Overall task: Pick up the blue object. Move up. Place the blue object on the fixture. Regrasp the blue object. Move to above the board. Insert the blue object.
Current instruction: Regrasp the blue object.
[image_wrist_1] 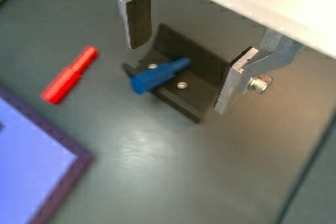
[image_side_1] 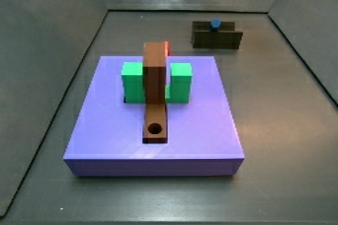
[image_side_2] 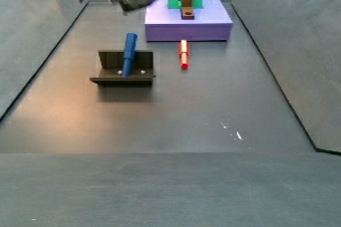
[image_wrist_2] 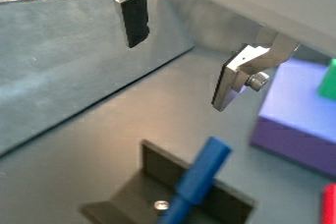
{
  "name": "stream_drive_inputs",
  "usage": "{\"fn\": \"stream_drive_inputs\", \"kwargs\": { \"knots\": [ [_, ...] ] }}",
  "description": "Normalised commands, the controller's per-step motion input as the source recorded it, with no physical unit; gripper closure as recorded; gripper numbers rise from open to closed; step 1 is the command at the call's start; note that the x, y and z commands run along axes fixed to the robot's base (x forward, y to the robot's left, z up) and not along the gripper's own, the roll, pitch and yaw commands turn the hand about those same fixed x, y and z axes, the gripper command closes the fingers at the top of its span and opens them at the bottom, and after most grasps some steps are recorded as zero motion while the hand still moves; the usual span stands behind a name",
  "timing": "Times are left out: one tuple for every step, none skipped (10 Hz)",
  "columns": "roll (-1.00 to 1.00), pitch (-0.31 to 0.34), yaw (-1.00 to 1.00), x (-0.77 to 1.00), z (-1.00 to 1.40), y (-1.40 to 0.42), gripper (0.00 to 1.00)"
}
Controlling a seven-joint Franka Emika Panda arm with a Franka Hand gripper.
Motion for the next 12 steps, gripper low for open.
{"fn": "stream_drive_inputs", "kwargs": {
  "knots": [
    [1.00,-0.120,0.00,0.04,0.00,-0.12,0.00],
    [1.00,0.000,0.07,0.00,-0.01,-0.21,0.00],
    [1.00,0.000,0.06,0.00,0.00,-0.18,0.00],
    [1.00,0.000,0.08,-0.06,0.00,-0.15,0.00],
    [1.00,0.020,0.11,-0.12,0.00,-0.13,0.00],
    [1.00,0.049,0.21,-0.03,0.00,-0.19,0.00],
    [1.00,0.020,0.31,0.00,-0.01,-0.17,0.00],
    [1.00,0.009,0.39,-0.02,-0.02,-0.09,0.00],
    [1.00,0.020,0.46,-0.09,-0.05,-0.03,0.00],
    [1.00,0.086,0.49,-0.12,-0.07,0.00,0.00],
    [1.00,0.089,0.49,-0.15,-0.08,0.00,0.00],
    [1.00,0.083,0.48,-0.16,-0.09,-0.01,0.00]
  ]
}}
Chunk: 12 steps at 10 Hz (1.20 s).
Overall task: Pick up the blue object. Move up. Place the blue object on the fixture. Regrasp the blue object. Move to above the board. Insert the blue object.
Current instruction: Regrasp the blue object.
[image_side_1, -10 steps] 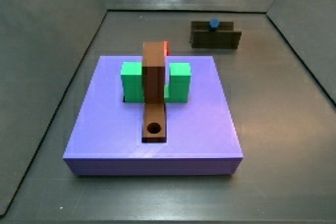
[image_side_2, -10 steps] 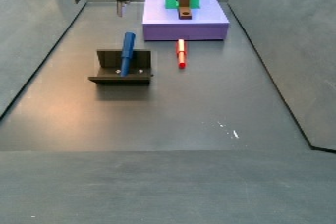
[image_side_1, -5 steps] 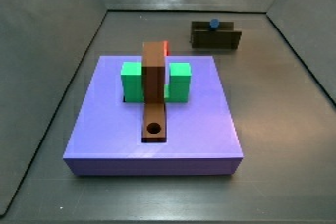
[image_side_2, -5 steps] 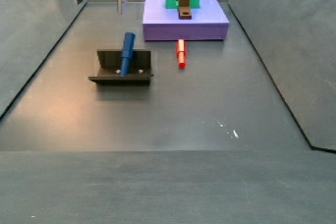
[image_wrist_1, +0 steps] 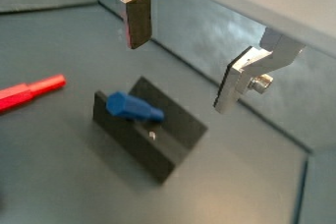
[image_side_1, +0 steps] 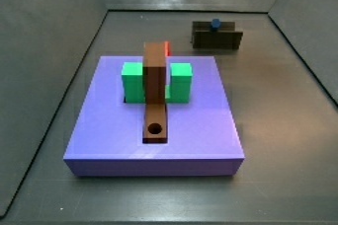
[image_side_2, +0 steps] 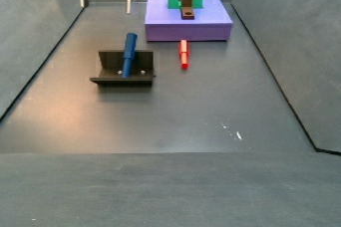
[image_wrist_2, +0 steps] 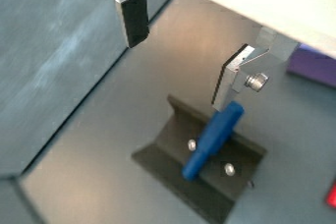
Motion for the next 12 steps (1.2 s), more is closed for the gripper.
{"fn": "stream_drive_inputs", "kwargs": {
  "knots": [
    [1.00,0.071,0.48,-0.17,-0.09,-0.02,0.00],
    [1.00,0.063,0.47,-0.18,-0.11,-0.04,0.00],
    [1.00,0.037,0.44,-0.15,-0.17,-0.07,0.00],
    [1.00,0.000,0.41,-0.09,-0.23,-0.09,0.00],
    [0.81,-0.029,0.27,0.00,-0.31,-0.10,0.00],
    [0.49,-0.134,0.23,0.00,-0.34,-0.16,0.00],
    [0.31,-0.260,0.15,0.09,-0.30,-0.17,0.00],
    [0.28,-0.263,0.03,0.00,-0.24,-0.11,0.00],
    [0.27,-0.237,0.00,0.00,-0.21,-0.07,0.00],
    [0.29,-0.220,0.00,0.00,-0.20,-0.04,0.00],
    [0.39,-0.203,0.00,-0.04,-0.22,-0.03,0.00],
    [0.32,-0.186,0.00,-0.05,-0.24,-0.01,0.00]
  ]
}}
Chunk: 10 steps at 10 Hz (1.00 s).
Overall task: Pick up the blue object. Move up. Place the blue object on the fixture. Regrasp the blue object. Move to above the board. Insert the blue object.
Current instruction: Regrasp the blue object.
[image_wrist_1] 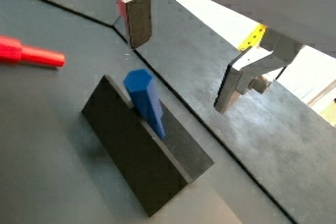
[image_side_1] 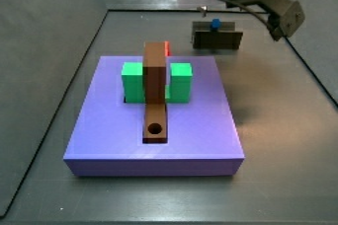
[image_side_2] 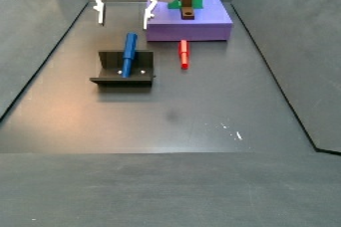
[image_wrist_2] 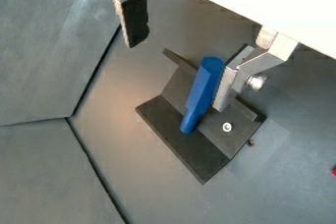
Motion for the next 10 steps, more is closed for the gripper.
{"fn": "stream_drive_inputs", "kwargs": {
  "knots": [
    [0.27,-0.160,0.01,0.00,-0.31,0.00,0.00],
    [0.27,-0.151,0.03,0.00,-0.31,0.00,0.00],
    [0.03,-0.106,0.08,0.00,-0.26,0.00,0.00],
    [0.04,-0.009,0.08,0.00,-0.23,0.00,0.00],
    [0.09,0.000,0.06,0.00,-0.23,0.00,0.00],
    [0.23,0.000,0.03,0.00,-0.27,0.00,0.00],
    [0.40,0.177,0.00,0.00,-0.32,0.00,0.00],
    [0.38,0.211,0.00,0.00,-0.31,0.00,0.00],
    [0.40,0.249,0.00,0.00,-0.25,0.00,0.00],
    [0.31,0.163,0.00,0.06,-0.17,-0.04,0.00]
  ]
}}
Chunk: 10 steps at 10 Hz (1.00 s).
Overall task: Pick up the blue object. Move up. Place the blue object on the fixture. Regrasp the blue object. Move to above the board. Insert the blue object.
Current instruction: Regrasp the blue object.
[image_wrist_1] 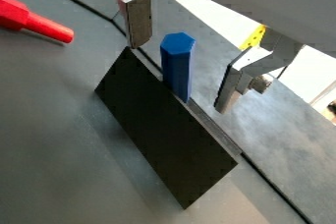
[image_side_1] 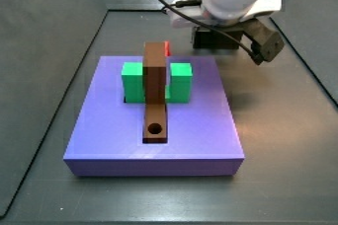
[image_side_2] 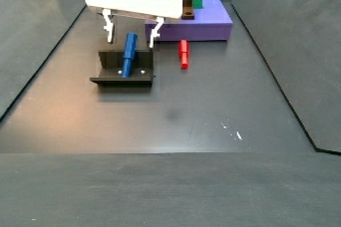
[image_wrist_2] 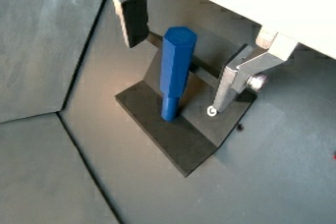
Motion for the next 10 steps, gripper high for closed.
{"fn": "stream_drive_inputs", "kwargs": {
  "knots": [
    [0.19,0.103,0.00,0.05,-0.07,-0.03,0.00],
    [0.18,0.106,0.00,0.01,-0.03,-0.01,0.00],
    [0.00,0.000,0.00,0.00,0.00,0.00,0.00],
    [0.00,0.000,0.00,0.00,0.00,0.00,1.00],
    [0.00,0.000,0.00,0.00,0.00,0.00,1.00],
    [0.00,0.000,0.00,0.00,0.00,0.00,1.00],
    [0.00,0.000,0.00,0.00,0.00,0.00,1.00],
    [0.00,0.000,0.00,0.00,0.00,0.00,1.00],
    [0.00,0.000,0.00,0.00,0.00,0.00,1.00],
    [0.00,0.000,0.00,0.00,0.00,0.00,1.00]
  ]
}}
